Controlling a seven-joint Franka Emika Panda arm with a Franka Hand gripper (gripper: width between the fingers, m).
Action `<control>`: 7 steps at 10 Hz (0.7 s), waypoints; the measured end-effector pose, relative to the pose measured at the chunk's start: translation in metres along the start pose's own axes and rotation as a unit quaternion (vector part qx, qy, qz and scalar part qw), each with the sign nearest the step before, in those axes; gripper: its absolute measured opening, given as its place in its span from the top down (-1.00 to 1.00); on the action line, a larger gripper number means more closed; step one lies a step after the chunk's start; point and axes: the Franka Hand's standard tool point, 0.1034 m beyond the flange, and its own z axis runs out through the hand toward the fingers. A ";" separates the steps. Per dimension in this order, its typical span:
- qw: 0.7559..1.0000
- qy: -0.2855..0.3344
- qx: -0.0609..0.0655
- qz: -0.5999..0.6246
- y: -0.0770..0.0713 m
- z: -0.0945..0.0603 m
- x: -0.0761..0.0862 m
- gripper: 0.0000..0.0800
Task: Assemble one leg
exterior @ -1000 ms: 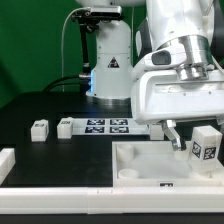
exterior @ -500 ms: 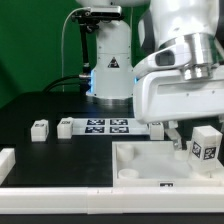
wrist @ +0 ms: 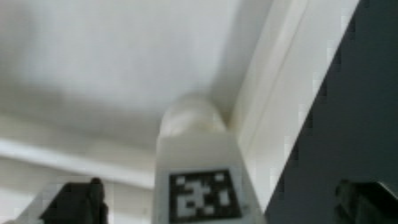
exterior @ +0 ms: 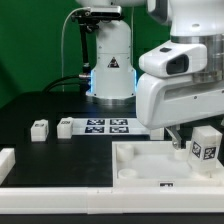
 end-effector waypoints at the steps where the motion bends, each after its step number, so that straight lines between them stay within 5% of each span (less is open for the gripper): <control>1: 1.000 0.017 -0.004 0.002 0.004 -0.001 0.008 -0.62; 4: 1.000 0.016 -0.004 0.002 0.004 0.001 0.006 -0.62; 6: 1.000 0.015 -0.004 0.003 0.005 0.002 0.005 0.02; 7: 1.000 0.015 -0.004 0.003 0.005 0.002 0.005 0.02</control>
Offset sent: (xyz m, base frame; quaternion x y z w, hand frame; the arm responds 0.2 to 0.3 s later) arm -0.0011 0.0034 0.0001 0.0049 0.0021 0.0116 0.9999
